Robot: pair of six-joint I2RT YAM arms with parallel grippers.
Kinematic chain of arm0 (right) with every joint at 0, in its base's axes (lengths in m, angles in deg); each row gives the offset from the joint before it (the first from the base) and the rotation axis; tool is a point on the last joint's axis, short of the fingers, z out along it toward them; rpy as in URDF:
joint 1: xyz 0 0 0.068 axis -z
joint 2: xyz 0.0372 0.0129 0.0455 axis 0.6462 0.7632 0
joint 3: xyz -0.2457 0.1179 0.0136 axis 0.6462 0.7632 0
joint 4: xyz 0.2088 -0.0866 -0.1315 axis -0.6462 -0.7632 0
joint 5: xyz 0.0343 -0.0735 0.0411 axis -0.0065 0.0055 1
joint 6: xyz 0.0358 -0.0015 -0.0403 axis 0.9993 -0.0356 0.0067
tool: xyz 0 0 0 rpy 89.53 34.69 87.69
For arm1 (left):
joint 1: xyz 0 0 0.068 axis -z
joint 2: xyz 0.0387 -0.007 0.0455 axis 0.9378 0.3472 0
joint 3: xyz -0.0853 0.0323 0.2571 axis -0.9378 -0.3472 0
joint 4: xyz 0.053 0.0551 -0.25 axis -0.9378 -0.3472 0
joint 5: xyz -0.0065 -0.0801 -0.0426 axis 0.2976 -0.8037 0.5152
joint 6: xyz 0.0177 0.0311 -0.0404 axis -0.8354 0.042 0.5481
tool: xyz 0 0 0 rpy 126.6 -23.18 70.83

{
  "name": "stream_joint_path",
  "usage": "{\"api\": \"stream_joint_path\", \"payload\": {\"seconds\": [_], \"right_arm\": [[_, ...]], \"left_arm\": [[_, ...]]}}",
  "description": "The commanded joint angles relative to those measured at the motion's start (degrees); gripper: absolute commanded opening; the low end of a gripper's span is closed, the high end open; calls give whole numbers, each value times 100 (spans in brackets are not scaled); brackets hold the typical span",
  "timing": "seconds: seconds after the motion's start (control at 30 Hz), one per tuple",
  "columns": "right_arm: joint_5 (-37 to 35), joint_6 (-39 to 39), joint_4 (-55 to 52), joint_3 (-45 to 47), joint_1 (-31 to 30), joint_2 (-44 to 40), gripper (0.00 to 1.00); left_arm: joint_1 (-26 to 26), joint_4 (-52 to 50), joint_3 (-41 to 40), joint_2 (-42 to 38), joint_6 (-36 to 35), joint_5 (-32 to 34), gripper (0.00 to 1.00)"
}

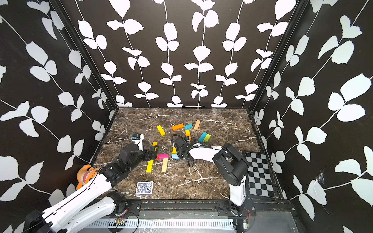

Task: Assemble the letter h with building blocks
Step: Assemble the building block at the center of the board.

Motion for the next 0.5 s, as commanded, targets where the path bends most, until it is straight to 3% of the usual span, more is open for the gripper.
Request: {"api": "stream_joint_path", "payload": {"seconds": [0.0, 0.47], "right_arm": [[-205, 102, -3, -161, -8, 132, 49], [-296, 148, 34, -162, 4, 231, 52]], "left_arm": [[8, -26, 60, -89, -69, 65, 99], [16, -33, 77, -43, -80, 52, 99]]}}
